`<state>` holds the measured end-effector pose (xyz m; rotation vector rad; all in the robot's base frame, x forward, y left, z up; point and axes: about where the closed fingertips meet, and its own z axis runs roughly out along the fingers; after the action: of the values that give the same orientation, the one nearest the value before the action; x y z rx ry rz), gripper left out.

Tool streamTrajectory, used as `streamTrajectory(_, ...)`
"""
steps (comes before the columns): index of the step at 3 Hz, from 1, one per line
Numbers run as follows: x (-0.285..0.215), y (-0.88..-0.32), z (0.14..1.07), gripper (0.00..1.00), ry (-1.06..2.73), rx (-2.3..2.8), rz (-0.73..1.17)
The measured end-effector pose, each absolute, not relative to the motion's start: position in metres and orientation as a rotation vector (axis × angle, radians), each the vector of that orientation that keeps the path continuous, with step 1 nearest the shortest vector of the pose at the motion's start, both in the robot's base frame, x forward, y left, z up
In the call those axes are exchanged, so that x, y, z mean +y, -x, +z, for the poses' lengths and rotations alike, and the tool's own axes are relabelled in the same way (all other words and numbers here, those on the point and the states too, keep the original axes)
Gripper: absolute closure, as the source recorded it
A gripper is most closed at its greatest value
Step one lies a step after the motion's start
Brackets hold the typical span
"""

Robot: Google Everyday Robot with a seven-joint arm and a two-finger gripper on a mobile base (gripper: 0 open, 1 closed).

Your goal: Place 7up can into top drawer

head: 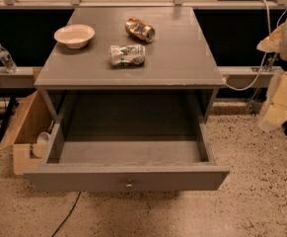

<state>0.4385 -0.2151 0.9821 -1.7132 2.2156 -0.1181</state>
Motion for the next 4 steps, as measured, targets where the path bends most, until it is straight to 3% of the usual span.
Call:
streamTrajectory(1, -0.215, -0.438, 0.982, 0.00, 1.713, 2.216, -0.118)
streamTrajectory(4, -0.156, -0.537, 0.966, 0.00, 1.644, 2.081, 0.068)
